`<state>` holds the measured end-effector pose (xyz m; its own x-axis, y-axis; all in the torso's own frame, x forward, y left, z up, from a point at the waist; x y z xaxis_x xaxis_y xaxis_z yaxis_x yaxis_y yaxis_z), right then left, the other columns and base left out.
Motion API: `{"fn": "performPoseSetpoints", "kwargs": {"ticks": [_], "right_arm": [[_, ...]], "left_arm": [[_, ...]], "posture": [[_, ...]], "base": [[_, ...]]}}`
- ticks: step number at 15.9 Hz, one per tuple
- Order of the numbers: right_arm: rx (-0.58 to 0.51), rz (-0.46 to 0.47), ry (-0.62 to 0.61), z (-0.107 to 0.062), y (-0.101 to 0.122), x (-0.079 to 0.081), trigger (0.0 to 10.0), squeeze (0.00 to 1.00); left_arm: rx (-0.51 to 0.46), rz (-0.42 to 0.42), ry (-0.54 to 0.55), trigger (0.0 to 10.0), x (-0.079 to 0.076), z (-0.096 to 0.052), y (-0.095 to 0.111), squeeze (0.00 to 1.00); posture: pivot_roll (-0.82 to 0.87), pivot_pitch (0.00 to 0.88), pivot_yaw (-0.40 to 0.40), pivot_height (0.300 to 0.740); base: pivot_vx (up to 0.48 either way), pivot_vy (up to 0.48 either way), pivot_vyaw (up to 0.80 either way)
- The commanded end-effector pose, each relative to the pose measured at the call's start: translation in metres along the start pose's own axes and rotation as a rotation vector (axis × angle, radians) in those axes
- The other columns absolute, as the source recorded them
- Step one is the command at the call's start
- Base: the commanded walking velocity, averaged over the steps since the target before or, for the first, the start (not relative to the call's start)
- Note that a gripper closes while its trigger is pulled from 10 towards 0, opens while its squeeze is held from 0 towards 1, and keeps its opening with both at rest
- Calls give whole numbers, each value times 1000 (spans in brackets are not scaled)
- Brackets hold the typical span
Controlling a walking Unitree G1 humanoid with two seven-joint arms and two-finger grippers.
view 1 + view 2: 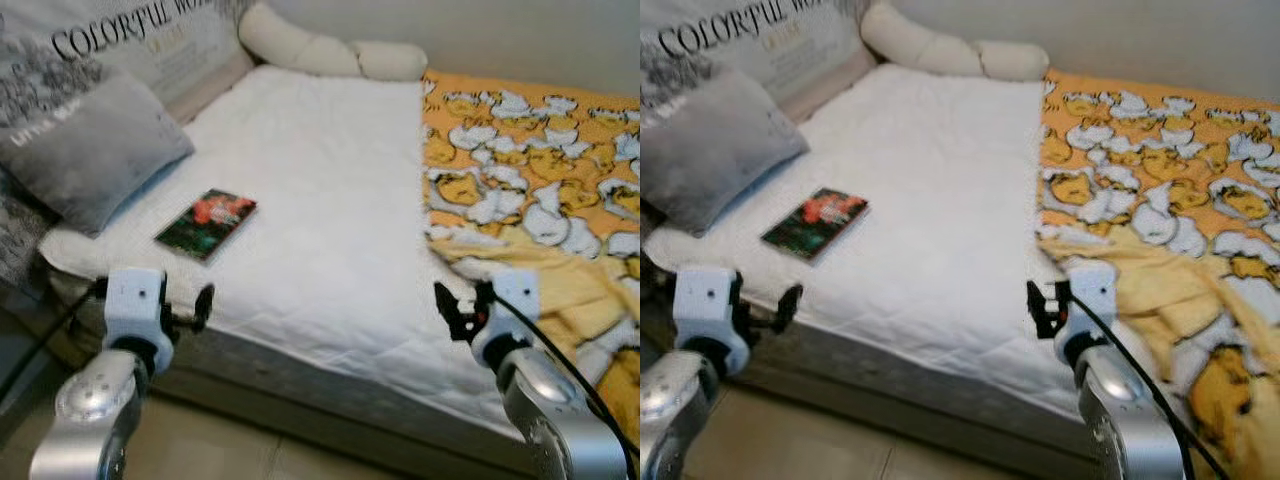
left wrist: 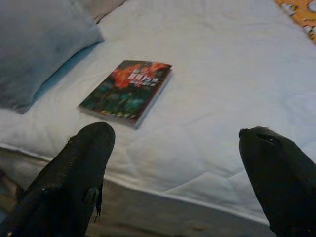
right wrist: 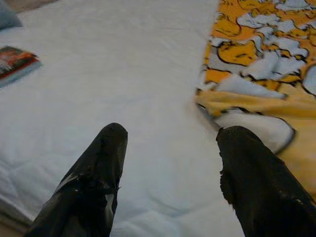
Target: Clean up the room
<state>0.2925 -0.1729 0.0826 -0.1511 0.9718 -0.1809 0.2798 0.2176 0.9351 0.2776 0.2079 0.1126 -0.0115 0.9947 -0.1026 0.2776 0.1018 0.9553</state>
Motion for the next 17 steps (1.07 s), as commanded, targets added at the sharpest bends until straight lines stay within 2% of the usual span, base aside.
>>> {"fn": "performPoseSetpoints", "kwargs": {"ticks": [1, 6, 12, 17], "right_arm": [[19, 10, 4, 1, -4, 2, 10000, 0], [92, 32, 21, -1, -22, 12, 10000, 0], [130, 23, 4, 1, -27, 7, 10000, 0], [174, 32, 36, 3, -31, 14, 10000, 0]], "left_arm": [[10, 4, 0, 10000, 0, 1, -1, 1000], [1, 28, -3, 10000, 3, 1, 6, 1000], [14, 46, -14, 10000, 2, 4, 3, 1000], [11, 41, -37, 10000, -2, 6, 6, 1000]], "posture": [[-83, 0, -21, 740], [-90, 0, -17, 740], [-90, 0, -16, 740], [-103, 0, -12, 740]], "base": [[0, -480, 0], [0, -480, 0], [0, -480, 0], [0, 0, 0]]}}
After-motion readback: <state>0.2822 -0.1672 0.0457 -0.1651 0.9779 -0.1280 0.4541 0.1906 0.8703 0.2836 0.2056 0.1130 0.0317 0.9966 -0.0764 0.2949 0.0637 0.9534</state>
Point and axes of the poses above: a point about 5 cm out from each wrist's last joint towards the gripper, its own z axis pointing out of the wrist towards the gripper, its own y axis along the axis of the wrist's last joint, x = y × z, the point moved 6 cm from there along z, pointing out of the wrist towards the gripper, and after that the axes turned 13 degrees about -z, right-handed, at the moved point
